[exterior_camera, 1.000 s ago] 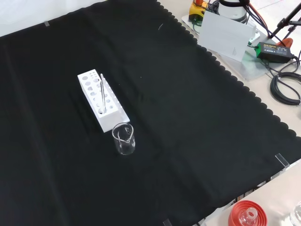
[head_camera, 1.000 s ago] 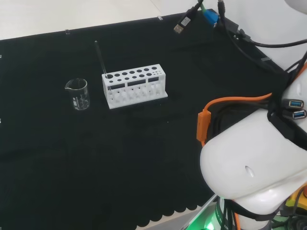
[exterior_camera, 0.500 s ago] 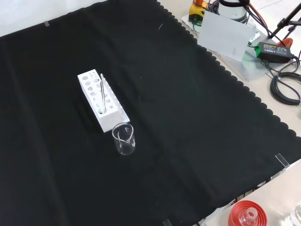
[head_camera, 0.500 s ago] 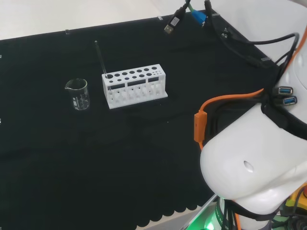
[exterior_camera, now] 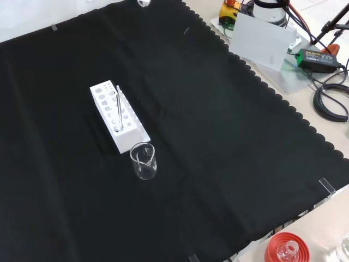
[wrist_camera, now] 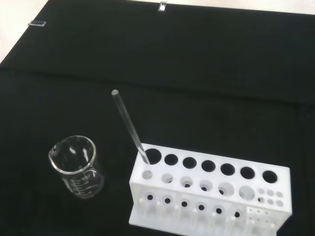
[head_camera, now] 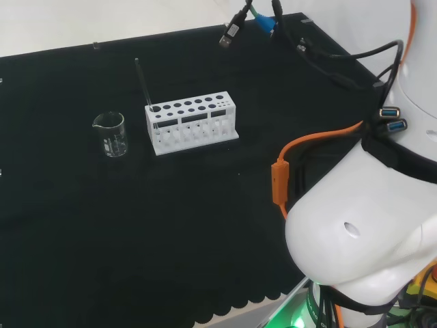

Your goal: Take the glass rod from the white test tube rack.

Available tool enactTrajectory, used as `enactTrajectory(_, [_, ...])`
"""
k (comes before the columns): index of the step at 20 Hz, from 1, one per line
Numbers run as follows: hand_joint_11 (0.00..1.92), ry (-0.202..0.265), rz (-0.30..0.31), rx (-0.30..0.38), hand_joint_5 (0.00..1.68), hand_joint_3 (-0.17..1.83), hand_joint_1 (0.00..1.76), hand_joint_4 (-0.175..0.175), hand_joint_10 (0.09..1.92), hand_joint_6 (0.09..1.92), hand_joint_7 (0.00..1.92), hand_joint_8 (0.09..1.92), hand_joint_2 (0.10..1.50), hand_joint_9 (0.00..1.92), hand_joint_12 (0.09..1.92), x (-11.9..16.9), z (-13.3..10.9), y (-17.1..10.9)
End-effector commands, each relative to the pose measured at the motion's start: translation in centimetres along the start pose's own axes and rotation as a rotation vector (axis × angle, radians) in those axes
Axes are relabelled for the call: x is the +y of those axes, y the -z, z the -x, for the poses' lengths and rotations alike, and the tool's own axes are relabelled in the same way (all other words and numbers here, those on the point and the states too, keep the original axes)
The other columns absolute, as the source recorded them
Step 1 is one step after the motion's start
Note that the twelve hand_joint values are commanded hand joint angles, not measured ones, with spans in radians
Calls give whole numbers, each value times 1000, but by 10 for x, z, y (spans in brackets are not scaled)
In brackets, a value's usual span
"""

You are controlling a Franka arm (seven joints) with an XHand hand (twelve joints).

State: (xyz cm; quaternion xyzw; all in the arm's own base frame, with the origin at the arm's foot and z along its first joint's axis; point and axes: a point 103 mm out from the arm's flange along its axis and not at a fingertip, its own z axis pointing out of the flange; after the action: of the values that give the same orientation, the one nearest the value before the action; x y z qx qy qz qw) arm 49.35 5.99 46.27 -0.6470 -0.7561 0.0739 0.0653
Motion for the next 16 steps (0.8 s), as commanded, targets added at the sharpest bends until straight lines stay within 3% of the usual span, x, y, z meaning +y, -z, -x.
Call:
enactTrajectory(1, [438,31,-15,12,308,180,403,21,916,87,191,819,823,446,1400,20,-7,-7])
enactTrajectory(16, [490,78,-42,-8,319,184,412,13,896,87,238,830,820,472,1366,57,-28,-23])
